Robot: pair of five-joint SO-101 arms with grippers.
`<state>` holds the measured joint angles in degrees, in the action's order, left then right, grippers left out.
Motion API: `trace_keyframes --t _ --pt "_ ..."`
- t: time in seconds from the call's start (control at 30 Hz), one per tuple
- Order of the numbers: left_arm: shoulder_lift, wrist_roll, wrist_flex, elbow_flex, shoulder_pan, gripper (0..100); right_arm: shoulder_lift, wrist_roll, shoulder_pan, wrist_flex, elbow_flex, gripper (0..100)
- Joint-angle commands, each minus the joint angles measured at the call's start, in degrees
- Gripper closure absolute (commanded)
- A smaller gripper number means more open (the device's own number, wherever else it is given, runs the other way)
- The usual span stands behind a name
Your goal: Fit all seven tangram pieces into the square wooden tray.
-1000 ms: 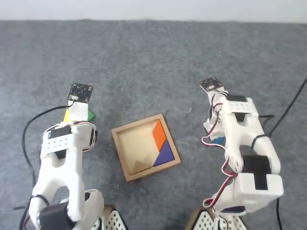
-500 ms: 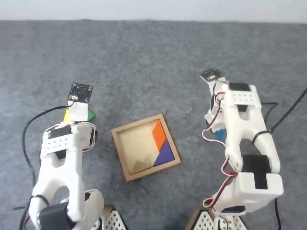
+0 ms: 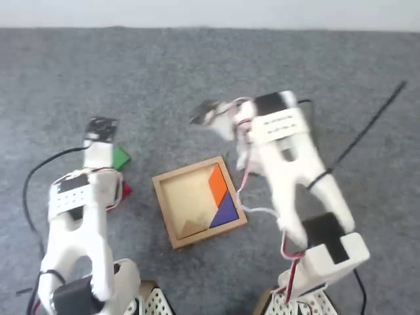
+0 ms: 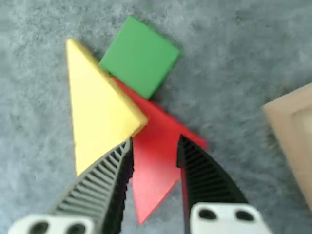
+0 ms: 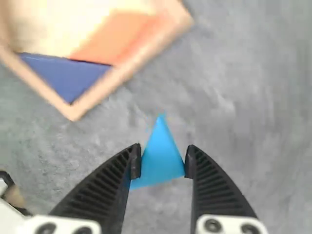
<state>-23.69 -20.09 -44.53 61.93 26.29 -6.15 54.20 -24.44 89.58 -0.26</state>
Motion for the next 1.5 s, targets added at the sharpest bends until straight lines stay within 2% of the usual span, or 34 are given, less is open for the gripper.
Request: trace_keyframes --t 0.0,0.23,0.6,0.67,0.9,1.07,1.2,1.33,1.47 --pt "-2.4 -1.1 -2.0 -0.4 6.6 85 0.2 7.7 -8.3 -0.2 -3.1 88.0" --pt "-2.5 -0.9 -1.8 -0.6 7.3 85 0.1 14.8 -14.4 -9.4 5.2 87.6" --pt "-2.5 -0.7 -1.1 -0.6 7.3 85 0.1 15.6 -18.7 -19.1 14.3 87.4" --pt "-2.5 -0.7 -1.1 -0.6 7.3 85 0.1 15.6 -18.3 -20.4 15.5 84.7" --pt "-2.5 -0.7 -1.1 -0.6 7.3 85 0.5 15.6 -18.1 -22.5 17.6 64.5" --pt "-2.5 -0.7 -1.1 -0.6 7.3 85 3.1 15.3 -16.7 -22.2 17.7 64.5" --pt "-2.5 -0.7 -1.1 -0.6 7.3 85 9.5 11.5 -15.1 -19.9 17.7 67.2" --pt "-2.5 -0.7 -1.1 -0.6 7.3 85 15.3 2.9 -17.9 -18.1 20.6 73.9" --pt "-2.5 -0.7 -1.1 -0.6 7.3 85 15.0 -6.9 -22.2 -28.1 28.5 78.5"
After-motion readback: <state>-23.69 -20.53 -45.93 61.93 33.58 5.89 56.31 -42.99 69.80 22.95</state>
